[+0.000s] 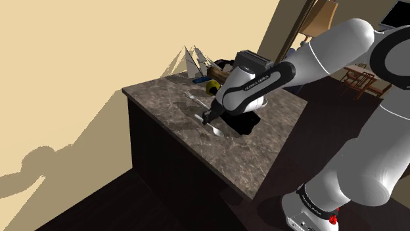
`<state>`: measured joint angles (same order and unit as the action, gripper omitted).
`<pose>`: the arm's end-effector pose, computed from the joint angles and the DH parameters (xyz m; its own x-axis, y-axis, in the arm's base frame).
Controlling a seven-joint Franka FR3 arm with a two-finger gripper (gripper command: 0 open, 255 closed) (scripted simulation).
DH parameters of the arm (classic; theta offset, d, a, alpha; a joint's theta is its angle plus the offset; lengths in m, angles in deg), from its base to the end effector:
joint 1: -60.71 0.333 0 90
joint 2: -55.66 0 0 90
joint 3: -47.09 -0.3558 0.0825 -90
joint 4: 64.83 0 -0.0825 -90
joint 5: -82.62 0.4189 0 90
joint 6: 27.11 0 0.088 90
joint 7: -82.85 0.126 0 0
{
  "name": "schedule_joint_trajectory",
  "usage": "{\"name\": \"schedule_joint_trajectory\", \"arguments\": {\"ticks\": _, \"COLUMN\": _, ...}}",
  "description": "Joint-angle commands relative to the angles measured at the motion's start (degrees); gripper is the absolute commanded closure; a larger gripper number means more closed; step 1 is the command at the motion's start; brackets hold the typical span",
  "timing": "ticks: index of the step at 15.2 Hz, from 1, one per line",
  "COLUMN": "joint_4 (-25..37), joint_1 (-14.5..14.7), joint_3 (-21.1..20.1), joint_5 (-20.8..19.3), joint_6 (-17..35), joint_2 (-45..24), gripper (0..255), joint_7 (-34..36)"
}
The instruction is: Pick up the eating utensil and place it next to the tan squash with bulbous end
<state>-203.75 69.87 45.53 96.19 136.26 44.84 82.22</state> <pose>0.5368 0.0903 0.2443 0.9743 -0.0351 0.2224 -0.0082 -0.9926 -0.1208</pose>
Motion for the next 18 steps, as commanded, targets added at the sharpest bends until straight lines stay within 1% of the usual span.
{"name": "schedule_joint_trajectory", "arguments": {"ticks": 1, "joint_4": -0.04, "joint_1": 0.25, "joint_3": 0.35, "joint_5": -0.71, "joint_6": -1.5, "joint_2": 1.52, "gripper": 255, "joint_7": 0.74}}
{"name": "schedule_joint_trajectory", "arguments": {"ticks": 18, "joint_4": 2.33, "joint_1": 0.42, "joint_3": 1.42, "joint_5": -5.1, "joint_6": -14.59, "joint_2": 12.33, "gripper": 255, "joint_7": 4.9}}
